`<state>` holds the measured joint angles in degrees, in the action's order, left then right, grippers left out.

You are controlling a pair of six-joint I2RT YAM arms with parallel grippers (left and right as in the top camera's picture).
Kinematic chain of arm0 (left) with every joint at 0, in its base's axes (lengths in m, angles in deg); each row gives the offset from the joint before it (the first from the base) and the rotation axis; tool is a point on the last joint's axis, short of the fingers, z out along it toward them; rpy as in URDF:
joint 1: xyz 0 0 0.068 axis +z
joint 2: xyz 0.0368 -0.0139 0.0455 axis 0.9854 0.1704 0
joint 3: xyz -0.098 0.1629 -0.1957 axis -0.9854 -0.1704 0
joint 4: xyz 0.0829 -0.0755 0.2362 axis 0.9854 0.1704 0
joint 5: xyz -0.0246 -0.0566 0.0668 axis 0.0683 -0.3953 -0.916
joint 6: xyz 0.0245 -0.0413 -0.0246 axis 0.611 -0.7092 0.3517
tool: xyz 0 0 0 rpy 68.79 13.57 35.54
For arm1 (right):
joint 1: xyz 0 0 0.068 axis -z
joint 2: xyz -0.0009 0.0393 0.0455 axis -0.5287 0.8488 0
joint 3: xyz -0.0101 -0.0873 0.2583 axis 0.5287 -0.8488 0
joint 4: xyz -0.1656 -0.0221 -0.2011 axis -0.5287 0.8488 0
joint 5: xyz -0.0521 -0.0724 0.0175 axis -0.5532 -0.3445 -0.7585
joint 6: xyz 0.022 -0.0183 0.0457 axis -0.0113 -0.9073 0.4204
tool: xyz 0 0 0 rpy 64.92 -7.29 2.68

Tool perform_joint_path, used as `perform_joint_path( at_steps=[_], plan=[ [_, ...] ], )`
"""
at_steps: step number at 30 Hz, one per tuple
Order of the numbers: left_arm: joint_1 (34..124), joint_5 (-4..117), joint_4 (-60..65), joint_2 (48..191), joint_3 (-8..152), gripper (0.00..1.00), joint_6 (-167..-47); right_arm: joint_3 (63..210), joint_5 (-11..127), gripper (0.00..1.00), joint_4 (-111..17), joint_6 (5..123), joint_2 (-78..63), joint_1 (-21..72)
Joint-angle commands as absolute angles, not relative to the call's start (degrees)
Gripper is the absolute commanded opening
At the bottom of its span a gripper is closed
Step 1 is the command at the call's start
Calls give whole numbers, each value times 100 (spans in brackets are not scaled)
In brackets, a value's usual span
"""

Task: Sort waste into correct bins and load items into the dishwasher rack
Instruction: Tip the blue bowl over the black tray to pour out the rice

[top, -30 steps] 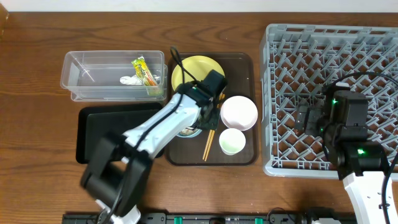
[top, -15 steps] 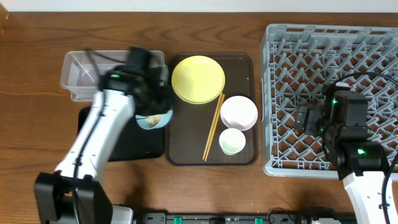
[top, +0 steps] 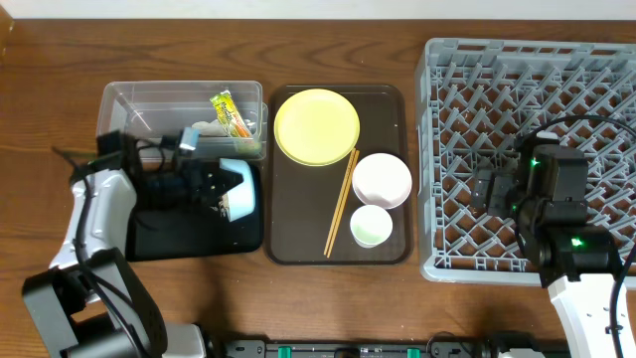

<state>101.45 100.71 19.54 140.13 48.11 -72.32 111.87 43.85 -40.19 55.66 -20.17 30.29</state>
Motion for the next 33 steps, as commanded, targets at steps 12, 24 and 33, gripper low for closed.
perform_joint_path(
  at_steps=[12,24,33],
  plan=[
    [10923,11837,1956,14310,4508,6,-8126,11305,4407,99,-4012,5544,-2028,2985],
    [11189,11887,1822,14310,4508,6,-9256,11305,4407,99,-4012,5544,-2028,2985],
    [11189,11887,1370,14310,4508,6,-7103,11305,4407,99,-4012,5544,-2028,2985]
  ],
)
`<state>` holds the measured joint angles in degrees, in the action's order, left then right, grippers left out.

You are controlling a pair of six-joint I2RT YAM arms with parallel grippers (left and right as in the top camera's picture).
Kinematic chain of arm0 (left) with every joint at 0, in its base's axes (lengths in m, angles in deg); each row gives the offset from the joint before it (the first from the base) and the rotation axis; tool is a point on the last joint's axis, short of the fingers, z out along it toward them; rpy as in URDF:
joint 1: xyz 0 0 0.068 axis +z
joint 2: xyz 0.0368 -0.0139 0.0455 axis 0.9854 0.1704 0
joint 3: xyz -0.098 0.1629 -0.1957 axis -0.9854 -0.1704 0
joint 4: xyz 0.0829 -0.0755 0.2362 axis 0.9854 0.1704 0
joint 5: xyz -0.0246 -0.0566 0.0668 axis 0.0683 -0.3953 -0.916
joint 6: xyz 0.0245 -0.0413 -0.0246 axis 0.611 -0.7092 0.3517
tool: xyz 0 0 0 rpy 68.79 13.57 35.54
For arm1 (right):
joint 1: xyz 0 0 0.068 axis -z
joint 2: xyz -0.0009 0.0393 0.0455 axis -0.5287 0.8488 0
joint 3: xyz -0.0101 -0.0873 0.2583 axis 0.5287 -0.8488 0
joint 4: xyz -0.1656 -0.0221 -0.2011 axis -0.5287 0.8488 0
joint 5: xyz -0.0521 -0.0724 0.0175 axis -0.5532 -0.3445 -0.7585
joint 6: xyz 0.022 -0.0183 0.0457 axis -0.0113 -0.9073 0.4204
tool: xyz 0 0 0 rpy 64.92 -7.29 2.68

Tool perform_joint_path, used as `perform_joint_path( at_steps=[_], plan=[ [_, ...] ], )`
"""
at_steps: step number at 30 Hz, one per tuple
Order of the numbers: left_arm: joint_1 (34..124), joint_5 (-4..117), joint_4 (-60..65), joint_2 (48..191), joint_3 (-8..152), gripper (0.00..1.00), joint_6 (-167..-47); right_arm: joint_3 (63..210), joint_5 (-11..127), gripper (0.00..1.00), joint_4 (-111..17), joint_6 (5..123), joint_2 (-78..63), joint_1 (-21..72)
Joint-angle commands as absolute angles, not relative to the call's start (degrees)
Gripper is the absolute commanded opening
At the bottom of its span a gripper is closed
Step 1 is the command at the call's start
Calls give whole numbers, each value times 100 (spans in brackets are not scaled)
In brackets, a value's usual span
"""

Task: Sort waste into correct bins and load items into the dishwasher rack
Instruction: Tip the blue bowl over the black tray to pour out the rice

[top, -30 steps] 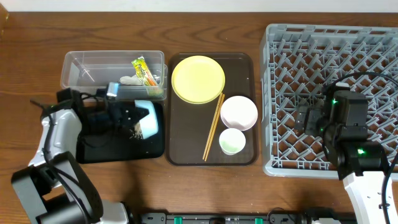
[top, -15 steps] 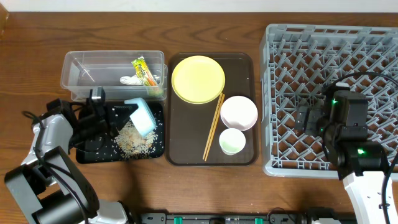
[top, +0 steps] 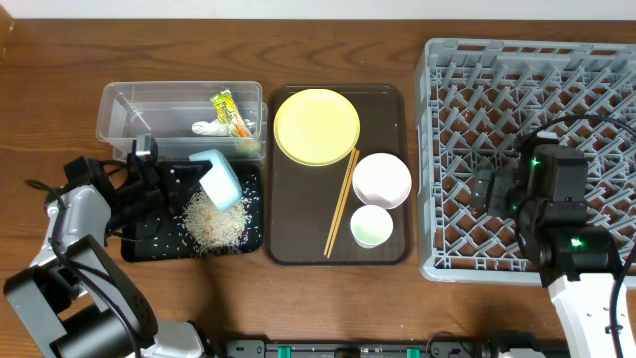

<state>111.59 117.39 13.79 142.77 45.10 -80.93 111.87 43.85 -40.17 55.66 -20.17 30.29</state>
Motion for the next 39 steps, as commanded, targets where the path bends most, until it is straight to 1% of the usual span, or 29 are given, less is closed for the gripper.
perform_joint_path(
  at_steps=[1,5,7,8,12,14,16,21,22,24,26,33,36,39],
  plan=[
    [11189,11887,1368,14310,4508,6,-6980,11305,4407,99,-4012,5544,-2028,2985],
    [11189,11887,1370,14310,4508,6,-6792,11305,4407,99,-4012,5544,-2028,2985],
    [11189,11887,1377,14310,4508,6,-6917,11305,4407,99,-4012,5544,-2028,2985],
    [11189,11887,1372,14310,4508,6,-7144,11305,4407,99,-4010,5544,-2028,2985],
    [11189,11887,1396,14310,4508,6,-8961,11305,4407,99,-4008,5544,-2028,2985],
    [11192,11887,1392,14310,4508,6,-9498,11305,4407,99,-4012,5544,-2028,2985],
    [11196,11887,1392,14310,4508,6,-9780,11305,4407,99,-4010,5544,-2028,2985],
    [11196,11885,1200,14310,4508,6,-9774,11305,4407,99,-4006,5544,-2028,2985],
    [11196,11887,1055,14310,4508,6,-9647,11305,4407,99,-4006,5544,-2028,2985],
    [11194,11876,800,14310,4508,6,-9024,11305,4407,99,-4006,5544,-2028,2985],
    [11196,11872,727,14310,4508,6,-8757,11305,4407,99,-4006,5544,-2028,2985],
    [11133,11754,688,14268,4512,6,-9006,11305,4407,99,-4012,5544,-2028,2985],
    [10925,11149,708,14091,4577,6,-9203,11305,4407,99,-4010,5544,-2028,2985],
    [10475,10324,703,13779,4755,6,-9424,11305,4407,99,-4010,5544,-2028,2985]
  ],
)
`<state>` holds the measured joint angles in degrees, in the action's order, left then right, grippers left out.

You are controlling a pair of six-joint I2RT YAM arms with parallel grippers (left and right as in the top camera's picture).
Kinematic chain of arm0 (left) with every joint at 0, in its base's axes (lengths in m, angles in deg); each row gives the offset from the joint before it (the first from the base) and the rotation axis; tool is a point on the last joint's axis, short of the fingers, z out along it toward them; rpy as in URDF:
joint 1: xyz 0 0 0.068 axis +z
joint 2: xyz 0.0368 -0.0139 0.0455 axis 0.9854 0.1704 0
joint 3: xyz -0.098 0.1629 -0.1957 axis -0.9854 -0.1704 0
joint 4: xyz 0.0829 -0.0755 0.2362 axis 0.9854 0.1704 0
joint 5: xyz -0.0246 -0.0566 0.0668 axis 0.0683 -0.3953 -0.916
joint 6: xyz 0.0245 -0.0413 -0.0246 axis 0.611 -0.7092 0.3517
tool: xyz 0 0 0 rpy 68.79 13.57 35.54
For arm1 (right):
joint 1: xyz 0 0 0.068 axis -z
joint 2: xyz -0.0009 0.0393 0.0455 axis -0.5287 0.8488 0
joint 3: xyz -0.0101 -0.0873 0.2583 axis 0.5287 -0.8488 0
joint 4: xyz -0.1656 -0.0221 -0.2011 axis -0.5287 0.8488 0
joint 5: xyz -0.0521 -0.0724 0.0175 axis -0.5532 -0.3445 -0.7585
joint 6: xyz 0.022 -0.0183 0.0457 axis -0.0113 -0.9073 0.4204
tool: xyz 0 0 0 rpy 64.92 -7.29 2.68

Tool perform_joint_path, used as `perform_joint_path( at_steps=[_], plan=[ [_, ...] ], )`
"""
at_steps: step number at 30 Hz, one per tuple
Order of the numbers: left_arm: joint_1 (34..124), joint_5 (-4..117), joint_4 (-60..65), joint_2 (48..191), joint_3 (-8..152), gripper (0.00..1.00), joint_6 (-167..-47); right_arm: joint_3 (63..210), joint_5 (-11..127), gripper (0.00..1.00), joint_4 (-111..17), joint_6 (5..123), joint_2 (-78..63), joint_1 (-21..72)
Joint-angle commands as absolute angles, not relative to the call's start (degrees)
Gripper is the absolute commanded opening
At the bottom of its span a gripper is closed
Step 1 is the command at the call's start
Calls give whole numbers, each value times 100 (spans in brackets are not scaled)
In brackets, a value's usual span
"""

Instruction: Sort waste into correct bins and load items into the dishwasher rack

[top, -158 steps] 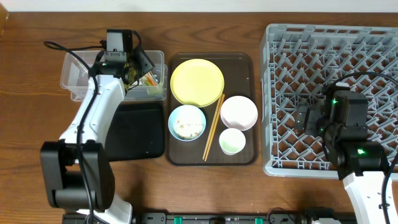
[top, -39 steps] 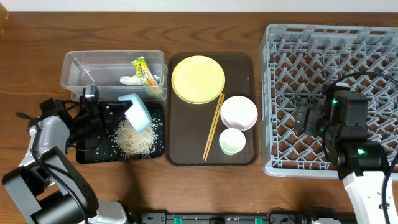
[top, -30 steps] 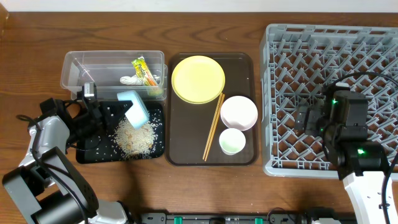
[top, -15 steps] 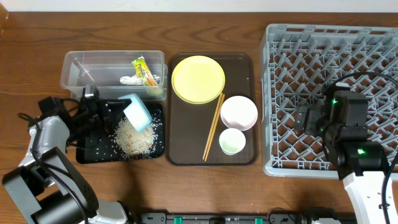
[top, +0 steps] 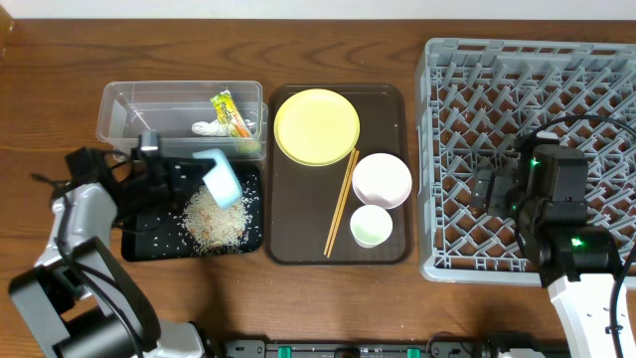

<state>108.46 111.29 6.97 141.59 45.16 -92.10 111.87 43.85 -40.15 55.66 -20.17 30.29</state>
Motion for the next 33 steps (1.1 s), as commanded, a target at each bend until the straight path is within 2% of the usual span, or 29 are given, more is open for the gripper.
perform_joint_path(
  at_steps=[1,8,14,18,24,27,29,30,33],
  plan=[
    [10291,10021,701,13678,4824,6,-9525,11305,4407,99,-4010,5544,-2028,2985],
    [8291,7706,463,13165,5043,6,-9914,11305,4407,99,-4012,5544,-2028,2985],
    [6453,5389,227,13296,5041,6,-9909,11305,4407,99,-4010,5546,-2028,2985],
    [5564,4215,-99,13534,5041,6,-9914,11305,4407,99,-4010,5546,-2028,2985],
    [5030,3848,-435,13956,5041,7,-9914,11305,4407,99,-4008,5546,-2028,2985],
    [5021,3837,-459,14030,5041,17,-9909,11305,4407,99,-4010,5546,-2028,2985],
    [5028,3848,-475,13982,5063,36,-9907,11305,4407,99,-4010,5546,-2028,2985],
    [5026,3864,-468,13949,5089,42,-9881,11305,4407,99,-4008,5544,-2028,2985],
    [5026,3982,-381,13757,5255,49,-9881,11305,4409,99,-4008,5546,-2028,2985]
  ],
)
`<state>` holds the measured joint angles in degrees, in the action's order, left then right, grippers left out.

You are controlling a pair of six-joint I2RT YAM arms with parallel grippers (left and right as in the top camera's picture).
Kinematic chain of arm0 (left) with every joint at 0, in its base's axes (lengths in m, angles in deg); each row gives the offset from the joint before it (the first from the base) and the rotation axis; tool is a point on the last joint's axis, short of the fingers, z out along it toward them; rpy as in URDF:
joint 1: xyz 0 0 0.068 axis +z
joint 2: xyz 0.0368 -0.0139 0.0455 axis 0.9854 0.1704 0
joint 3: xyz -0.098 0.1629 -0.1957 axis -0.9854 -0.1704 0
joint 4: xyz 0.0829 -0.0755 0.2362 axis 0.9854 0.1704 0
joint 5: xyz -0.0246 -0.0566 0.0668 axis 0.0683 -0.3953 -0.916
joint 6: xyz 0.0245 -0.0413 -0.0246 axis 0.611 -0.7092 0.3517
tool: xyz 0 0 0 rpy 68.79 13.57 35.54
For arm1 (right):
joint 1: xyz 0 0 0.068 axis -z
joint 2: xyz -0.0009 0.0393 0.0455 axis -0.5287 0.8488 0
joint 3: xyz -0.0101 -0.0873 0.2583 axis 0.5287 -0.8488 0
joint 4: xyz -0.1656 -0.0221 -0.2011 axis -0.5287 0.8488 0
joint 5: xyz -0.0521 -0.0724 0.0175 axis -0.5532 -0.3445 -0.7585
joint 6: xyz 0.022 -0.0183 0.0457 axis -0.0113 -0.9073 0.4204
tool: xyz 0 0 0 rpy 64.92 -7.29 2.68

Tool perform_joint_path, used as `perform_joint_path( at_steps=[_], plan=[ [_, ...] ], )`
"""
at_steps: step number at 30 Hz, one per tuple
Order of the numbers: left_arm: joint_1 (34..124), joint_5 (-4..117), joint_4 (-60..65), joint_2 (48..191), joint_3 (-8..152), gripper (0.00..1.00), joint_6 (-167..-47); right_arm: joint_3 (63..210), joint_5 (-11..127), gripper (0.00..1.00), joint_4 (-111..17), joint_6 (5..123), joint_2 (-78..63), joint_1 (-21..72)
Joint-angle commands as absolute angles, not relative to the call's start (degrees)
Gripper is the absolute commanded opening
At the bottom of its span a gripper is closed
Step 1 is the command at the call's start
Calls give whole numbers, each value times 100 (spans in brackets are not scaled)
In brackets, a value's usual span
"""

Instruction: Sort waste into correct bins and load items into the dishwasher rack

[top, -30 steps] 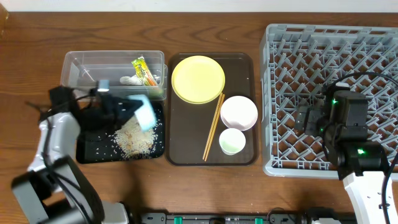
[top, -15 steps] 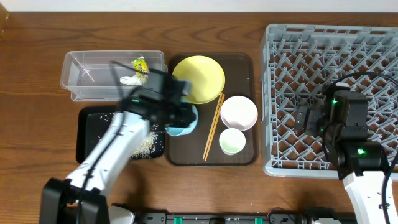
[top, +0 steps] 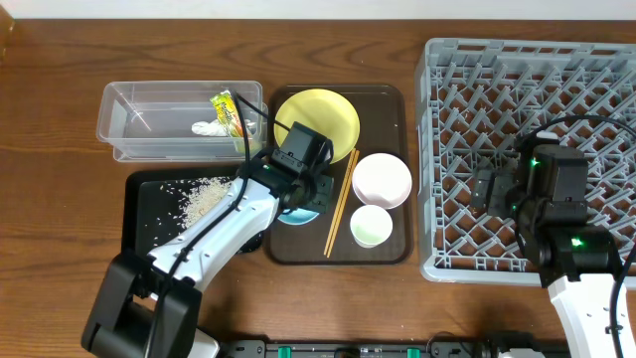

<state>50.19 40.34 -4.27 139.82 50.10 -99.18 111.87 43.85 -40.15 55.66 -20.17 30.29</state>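
Note:
My left gripper (top: 301,189) reaches in from the lower left to the left edge of the brown tray (top: 393,99). It is shut on a light-blue bowl (top: 295,215), which shows just beneath it, below the yellow plate (top: 323,114). Spilled rice (top: 202,193) lies on the black tray (top: 149,224). The clear bin (top: 139,119) holds a wrapper (top: 227,112) and a crumpled tissue. Chopsticks (top: 341,204), a white bowl (top: 382,180) and a small green cup (top: 370,226) rest on the brown tray. My right gripper (top: 487,189) hovers open over the grey dishwasher rack (top: 527,60).
The left arm lies diagonally across the black tray's right half, hiding part of the rice. The rack fills the right side of the table. Bare wood runs along the far edge and at the left.
The left gripper has moved right with the blue bowl, from above the rice on the black tray to the left edge of the brown tray. The right arm has not moved.
At first the left gripper held the blue bowl over the black tray, with no rice showing there. Then the bowl was tipped and rice lay on that tray. It stayed tipped over the rice, and now the bowl is at the brown tray.

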Motion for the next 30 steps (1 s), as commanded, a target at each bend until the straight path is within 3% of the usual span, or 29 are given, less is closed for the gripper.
perform_joint_path(
  at_steps=[1,7,18,22,27,30],
  plan=[
    [5026,4111,-368,13685,5308,50,-9885,11305,4409,99,-4012,5546,-2028,2985],
    [4912,4915,-363,13466,5375,51,-9890,11305,4409,99,-4012,5546,-2028,2985],
    [4088,4567,-258,13945,5170,50,-9890,11305,4409,99,-4010,5546,-2028,2985],
    [3918,4565,-234,14262,5170,38,-9890,11305,4411,99,-4004,5546,-2028,2985],
    [3863,4567,-210,14384,5174,9,-9914,11305,4411,99,-3986,5546,-2028,2985],
    [3992,4567,-199,14238,5200,6,-9920,11305,4409,99,-3995,5546,-2028,2985]
  ],
)
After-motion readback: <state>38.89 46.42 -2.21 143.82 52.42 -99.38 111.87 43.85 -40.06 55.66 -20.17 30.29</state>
